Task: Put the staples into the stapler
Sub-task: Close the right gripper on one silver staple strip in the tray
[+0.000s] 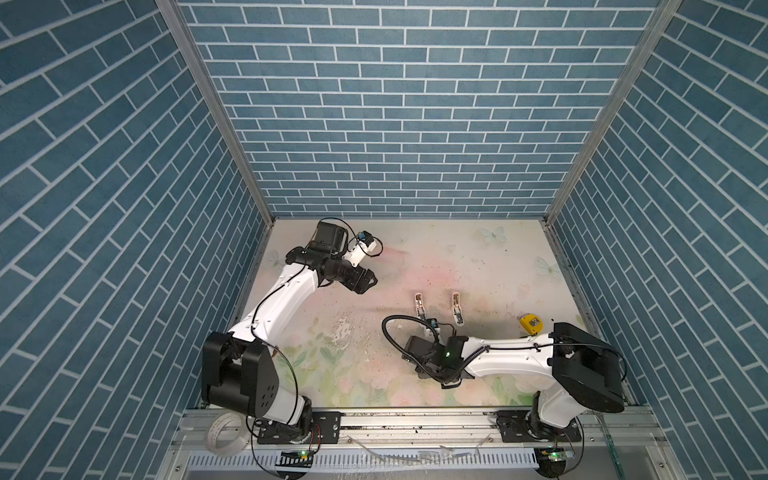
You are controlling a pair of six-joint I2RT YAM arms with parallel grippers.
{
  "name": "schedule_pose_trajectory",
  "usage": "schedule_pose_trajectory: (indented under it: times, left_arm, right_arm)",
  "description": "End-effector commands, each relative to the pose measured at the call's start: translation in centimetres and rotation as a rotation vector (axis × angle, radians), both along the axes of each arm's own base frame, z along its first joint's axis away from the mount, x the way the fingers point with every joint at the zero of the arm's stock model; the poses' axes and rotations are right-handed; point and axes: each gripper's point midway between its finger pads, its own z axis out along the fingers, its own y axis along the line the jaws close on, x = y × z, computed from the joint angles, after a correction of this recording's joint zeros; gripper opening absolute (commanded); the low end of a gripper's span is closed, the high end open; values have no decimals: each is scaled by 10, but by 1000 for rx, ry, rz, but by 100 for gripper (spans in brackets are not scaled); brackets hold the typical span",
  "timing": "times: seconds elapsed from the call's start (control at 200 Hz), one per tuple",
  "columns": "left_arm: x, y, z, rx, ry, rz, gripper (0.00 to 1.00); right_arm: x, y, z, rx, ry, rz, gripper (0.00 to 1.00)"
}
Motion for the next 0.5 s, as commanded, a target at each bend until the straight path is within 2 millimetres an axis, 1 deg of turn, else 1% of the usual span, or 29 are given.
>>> schedule_pose_trajectory:
  times: [0.0, 0.235, 0.32, 0.495]
  left_arm:
    - [-3, 0, 0, -7, 14, -3, 80]
    - [-3, 0, 0, -7, 14, -2, 80]
    - [-4, 0, 0, -8, 15, -2, 80]
    - [-3, 1, 1, -4, 11, -1, 80]
  right_arm:
    - [-2, -7, -6, -37, 10, -33, 21]
    - [-2, -9, -8, -40, 9, -35, 17]
    - [-2, -9, -7, -37, 4, -35, 13]
    - [-1, -7, -3, -35, -5, -23, 9]
